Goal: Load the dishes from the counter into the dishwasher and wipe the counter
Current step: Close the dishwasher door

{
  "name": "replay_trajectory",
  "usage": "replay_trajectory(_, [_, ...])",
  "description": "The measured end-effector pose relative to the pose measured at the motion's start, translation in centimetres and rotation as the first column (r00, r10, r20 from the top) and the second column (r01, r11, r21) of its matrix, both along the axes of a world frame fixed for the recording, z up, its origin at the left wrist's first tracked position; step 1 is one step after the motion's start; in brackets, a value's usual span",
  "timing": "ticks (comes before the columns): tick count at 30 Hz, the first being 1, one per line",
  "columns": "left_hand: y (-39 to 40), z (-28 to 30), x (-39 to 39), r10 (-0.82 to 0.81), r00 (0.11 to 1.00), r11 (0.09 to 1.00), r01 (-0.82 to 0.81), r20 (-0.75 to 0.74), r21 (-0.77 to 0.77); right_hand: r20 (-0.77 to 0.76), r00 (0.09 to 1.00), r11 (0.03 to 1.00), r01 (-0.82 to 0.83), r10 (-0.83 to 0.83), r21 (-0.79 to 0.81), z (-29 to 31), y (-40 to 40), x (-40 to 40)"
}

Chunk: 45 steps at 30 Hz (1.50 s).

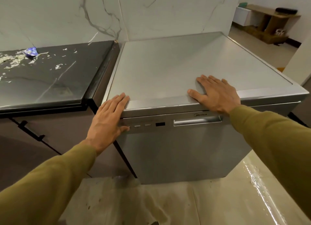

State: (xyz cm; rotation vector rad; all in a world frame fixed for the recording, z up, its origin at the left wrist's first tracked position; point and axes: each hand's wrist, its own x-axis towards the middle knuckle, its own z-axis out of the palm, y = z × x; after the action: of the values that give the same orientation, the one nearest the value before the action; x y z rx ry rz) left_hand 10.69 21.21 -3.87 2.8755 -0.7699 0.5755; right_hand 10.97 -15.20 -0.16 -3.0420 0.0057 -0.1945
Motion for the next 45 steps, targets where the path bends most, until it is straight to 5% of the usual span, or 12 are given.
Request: replay_trajectory(45, [-1.2, -0.3, -0.6, 0.092, 0.994, 0.996, -0.090, 0.064, -0.026, 0.032, 0.999, 0.999, 0.034, -0.035, 0.041, 1.0, 1.1, -1.1])
